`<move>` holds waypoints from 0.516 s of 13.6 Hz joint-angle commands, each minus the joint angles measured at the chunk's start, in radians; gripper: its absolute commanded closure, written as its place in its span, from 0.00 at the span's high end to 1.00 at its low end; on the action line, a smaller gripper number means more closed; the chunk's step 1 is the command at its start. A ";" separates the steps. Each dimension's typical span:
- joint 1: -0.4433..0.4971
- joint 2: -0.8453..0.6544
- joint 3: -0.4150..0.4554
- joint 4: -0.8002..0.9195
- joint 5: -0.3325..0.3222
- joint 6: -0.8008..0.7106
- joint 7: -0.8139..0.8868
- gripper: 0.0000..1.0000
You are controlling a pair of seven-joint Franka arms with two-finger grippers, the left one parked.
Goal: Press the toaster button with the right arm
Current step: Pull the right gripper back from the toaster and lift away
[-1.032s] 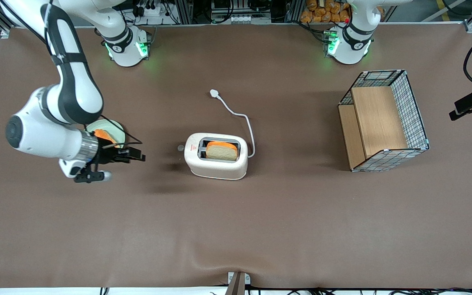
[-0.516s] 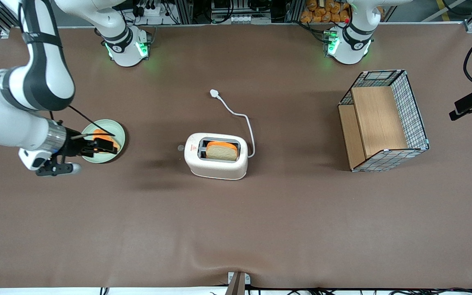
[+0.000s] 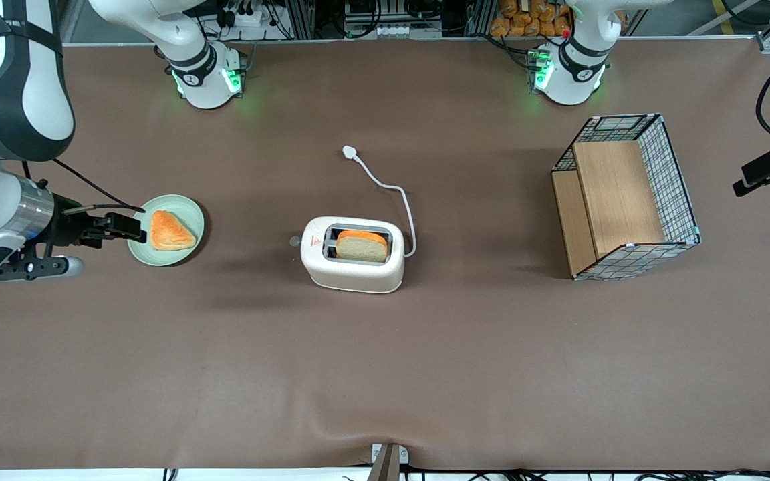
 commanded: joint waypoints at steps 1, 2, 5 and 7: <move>-0.037 -0.048 0.011 0.018 -0.062 -0.042 0.011 1.00; -0.057 -0.060 0.028 0.018 -0.064 -0.048 0.008 1.00; -0.184 -0.119 0.143 0.013 -0.097 -0.093 0.008 1.00; -0.293 -0.157 0.250 0.009 -0.119 -0.128 0.015 1.00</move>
